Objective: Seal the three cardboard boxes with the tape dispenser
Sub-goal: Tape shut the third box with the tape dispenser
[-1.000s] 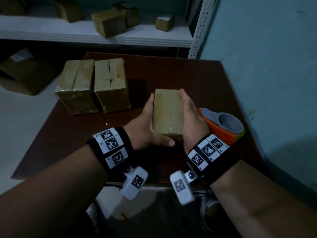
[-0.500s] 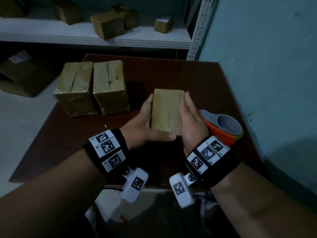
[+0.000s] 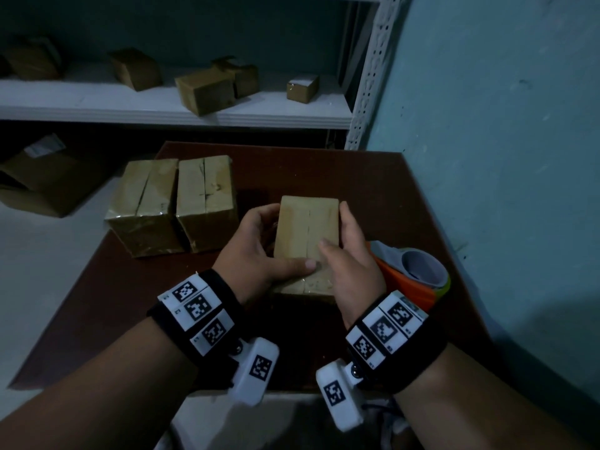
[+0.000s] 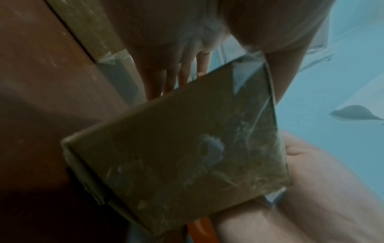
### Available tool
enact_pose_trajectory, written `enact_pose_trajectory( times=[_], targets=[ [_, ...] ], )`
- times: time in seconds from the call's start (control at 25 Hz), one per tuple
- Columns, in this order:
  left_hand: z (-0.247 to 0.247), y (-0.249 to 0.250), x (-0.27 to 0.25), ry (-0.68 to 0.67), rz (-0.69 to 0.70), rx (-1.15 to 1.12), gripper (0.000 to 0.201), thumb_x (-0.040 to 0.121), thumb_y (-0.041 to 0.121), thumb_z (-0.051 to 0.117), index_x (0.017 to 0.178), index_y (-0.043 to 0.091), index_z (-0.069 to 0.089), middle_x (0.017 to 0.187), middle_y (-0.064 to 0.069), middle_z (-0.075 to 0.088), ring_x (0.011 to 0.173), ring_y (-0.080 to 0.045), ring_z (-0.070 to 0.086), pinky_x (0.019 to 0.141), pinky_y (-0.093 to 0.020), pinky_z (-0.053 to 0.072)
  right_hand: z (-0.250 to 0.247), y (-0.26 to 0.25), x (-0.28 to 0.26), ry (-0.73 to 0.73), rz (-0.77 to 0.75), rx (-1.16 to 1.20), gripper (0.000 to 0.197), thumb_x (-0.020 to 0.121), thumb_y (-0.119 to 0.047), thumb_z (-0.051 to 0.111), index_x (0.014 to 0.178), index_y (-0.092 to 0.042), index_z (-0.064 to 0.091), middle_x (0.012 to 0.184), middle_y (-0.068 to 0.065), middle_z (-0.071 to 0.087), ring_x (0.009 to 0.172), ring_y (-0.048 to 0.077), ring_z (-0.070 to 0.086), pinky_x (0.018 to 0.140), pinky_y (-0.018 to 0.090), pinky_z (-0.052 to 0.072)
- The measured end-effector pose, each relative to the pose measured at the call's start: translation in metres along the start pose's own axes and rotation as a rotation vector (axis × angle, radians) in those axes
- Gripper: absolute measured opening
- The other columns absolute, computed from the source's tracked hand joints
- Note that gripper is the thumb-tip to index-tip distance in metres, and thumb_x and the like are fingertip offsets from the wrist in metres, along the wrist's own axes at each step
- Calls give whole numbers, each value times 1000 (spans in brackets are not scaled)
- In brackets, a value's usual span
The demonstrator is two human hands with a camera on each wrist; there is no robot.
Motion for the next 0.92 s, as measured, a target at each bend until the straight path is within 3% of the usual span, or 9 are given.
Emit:
enact_pose_trajectory(
  times=[0.16,0.24,0.32,0.44,0.52,0.6,0.72,0.8,0.92],
  targets=[
    [-6,3,1,-34,45,11,133,48,39,104,157,48,29,152,10,48,140,-10,47,107,-41,50,1,-2,-1,-37,-75,-26,77,93,-22,63,159,-49,33,147,-28,52,135,0,55,115,47,47],
    [-5,4,1,-4,35,-119,113,52,32,100,149,46,44,147,6,54,132,-17,57,96,-44,59,1,-6,-4,-65,-138,-40,81,92,-16,64,161,-43,32,155,-26,47,142,3,49,117,51,45],
    [-6,7,2,90,-16,-311,84,62,23,95,136,34,59,136,-2,64,120,-27,67,84,-43,62,0,-10,-8,-99,-205,-71,81,93,-10,65,162,-36,32,157,-24,46,144,6,48,116,54,45],
    [-11,13,4,214,-66,-419,39,74,38,84,108,25,70,110,-3,75,103,-32,73,74,-40,58,-3,-20,-13,-148,-315,-229,82,93,-4,70,162,-27,32,162,-16,43,149,6,41,119,49,42],
    [-13,14,2,228,-90,-474,40,69,51,82,89,21,67,92,-3,76,91,-29,72,74,-44,57,-3,-28,-16,-182,-403,-378,82,92,-2,73,161,-23,35,166,-11,39,154,1,30,125,39,34],
    [-12,13,0,219,-110,-555,56,71,54,88,92,10,60,88,-14,70,85,-33,68,78,-51,56,-5,-34,-16,-150,-528,-603,78,90,-11,76,158,-30,44,171,-9,28,159,3,14,129,42,23],
    [-13,7,1,216,-160,-632,54,72,51,90,94,13,59,89,-18,64,85,-36,67,80,-56,56,-9,-37,-16,-83,-545,-791,59,92,-36,72,144,-56,54,175,-11,8,161,12,-1,128,55,16],
    [-12,5,2,205,-165,-629,44,74,43,89,87,14,59,87,-13,65,83,-32,68,79,-52,57,-11,-37,-17,-117,-535,-787,46,95,-46,65,136,-64,56,174,-11,8,161,14,1,127,58,19],
    [-13,7,4,173,-183,-615,51,68,19,86,111,10,60,102,-13,66,87,-28,72,67,-40,61,-12,-34,-17,-199,-561,-728,37,102,-40,61,134,-58,62,173,-11,16,160,14,13,125,57,26]
  ],
)
Point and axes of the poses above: each hand's wrist, its own x-axis towards the middle knuckle, its own z-axis out of the palm, y = z × x, the point moved 3 cm from there along x, towards the middle knuckle
